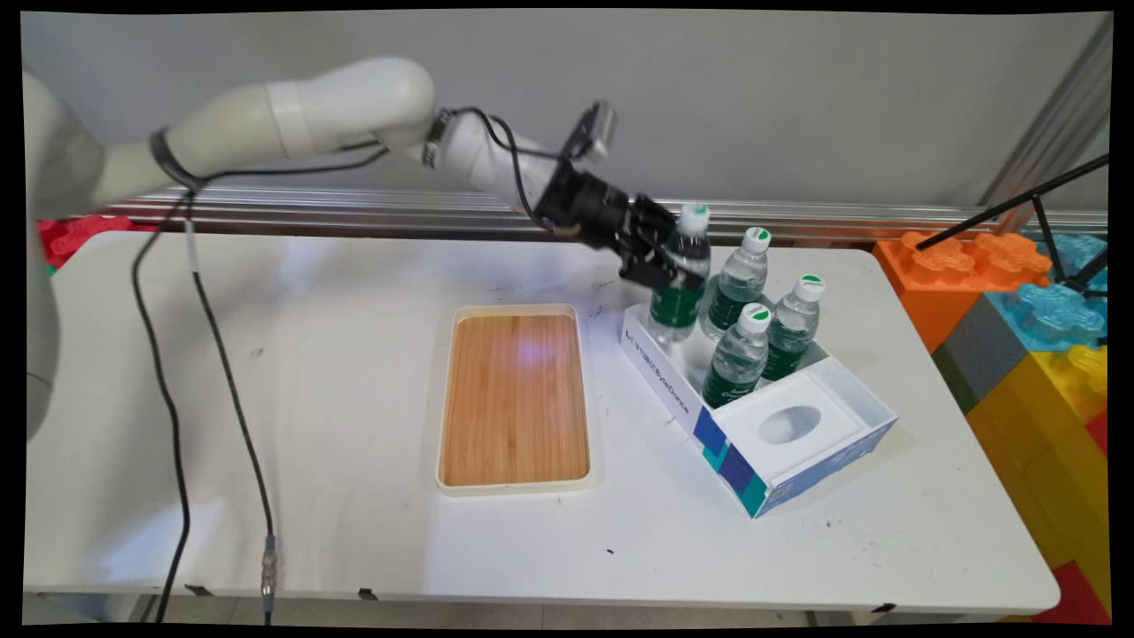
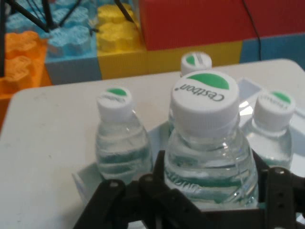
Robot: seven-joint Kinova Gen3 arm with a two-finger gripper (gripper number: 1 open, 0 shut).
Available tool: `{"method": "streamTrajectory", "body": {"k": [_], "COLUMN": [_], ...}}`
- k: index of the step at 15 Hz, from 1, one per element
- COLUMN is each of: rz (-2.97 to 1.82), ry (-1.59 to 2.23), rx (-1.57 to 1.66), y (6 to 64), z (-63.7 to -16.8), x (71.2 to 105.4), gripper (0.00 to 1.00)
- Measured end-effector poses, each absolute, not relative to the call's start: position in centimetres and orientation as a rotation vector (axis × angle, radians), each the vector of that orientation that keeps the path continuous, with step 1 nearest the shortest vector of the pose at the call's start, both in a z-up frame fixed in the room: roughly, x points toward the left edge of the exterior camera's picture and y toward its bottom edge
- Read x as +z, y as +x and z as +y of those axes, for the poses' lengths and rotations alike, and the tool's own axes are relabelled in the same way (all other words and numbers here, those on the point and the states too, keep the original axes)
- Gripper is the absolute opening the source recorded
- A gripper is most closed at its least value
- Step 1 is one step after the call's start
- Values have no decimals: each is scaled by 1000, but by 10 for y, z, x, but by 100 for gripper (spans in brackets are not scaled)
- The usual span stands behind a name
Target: Place the picked object on the tray
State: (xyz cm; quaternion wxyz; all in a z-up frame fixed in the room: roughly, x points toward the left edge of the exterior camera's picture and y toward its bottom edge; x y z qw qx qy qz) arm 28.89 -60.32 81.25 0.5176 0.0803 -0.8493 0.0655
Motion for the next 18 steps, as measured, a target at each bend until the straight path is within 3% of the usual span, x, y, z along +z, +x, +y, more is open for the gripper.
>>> {"method": "streamTrajectory", "body": {"k": [4, 7, 13, 18], "rz": [-2038, -2065, -2121, -2143], "ry": [280, 360, 402, 362], "rx": [192, 238, 271, 291], "y": [324, 363, 422, 443], "z": [-590, -580, -558, -550], "x": [859, 875, 874, 853], "gripper": [0, 0, 0, 0]}}
